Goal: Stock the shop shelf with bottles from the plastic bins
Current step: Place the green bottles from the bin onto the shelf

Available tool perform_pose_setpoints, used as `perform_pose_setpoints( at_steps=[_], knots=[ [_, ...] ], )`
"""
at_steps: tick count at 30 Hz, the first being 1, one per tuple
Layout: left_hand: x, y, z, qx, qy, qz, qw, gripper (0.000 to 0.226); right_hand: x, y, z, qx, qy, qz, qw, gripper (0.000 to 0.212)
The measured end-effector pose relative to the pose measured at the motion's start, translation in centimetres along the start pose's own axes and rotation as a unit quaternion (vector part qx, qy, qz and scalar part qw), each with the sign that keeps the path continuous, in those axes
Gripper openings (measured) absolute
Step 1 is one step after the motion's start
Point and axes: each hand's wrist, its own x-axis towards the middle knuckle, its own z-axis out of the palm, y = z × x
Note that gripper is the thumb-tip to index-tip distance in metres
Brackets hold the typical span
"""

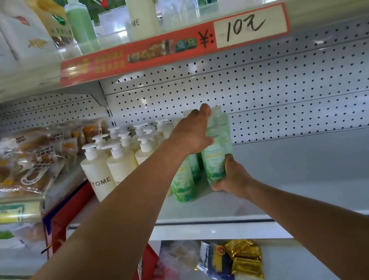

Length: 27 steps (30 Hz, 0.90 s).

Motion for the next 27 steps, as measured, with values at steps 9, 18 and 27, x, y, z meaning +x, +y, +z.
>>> perform_pose_setpoints(
  at_steps=[9, 18, 27],
  knots=[
    [-6.1, 0.8, 0.7, 0.007, 0.155, 0.025, 0.988, 0.035, -5.4, -0.3, -1.9, -0.205, 0.065, -0.020, 0.976, 0.042],
    [-15.0, 0.6, 4.7, -0.033, 0.092, -0.023, 0.995, 0.021, -12.9, 0.4, -3.4, -0.309, 0.100, -0.160, 0.932, 0.034],
    [-22.9, -1.3, 13.3, -0.073, -0.012, -0.086, 0.994, 0.023, -19.1, 4.2, 1.1, -0.306, 0.026, -0.164, 0.937, 0.028]
  ],
)
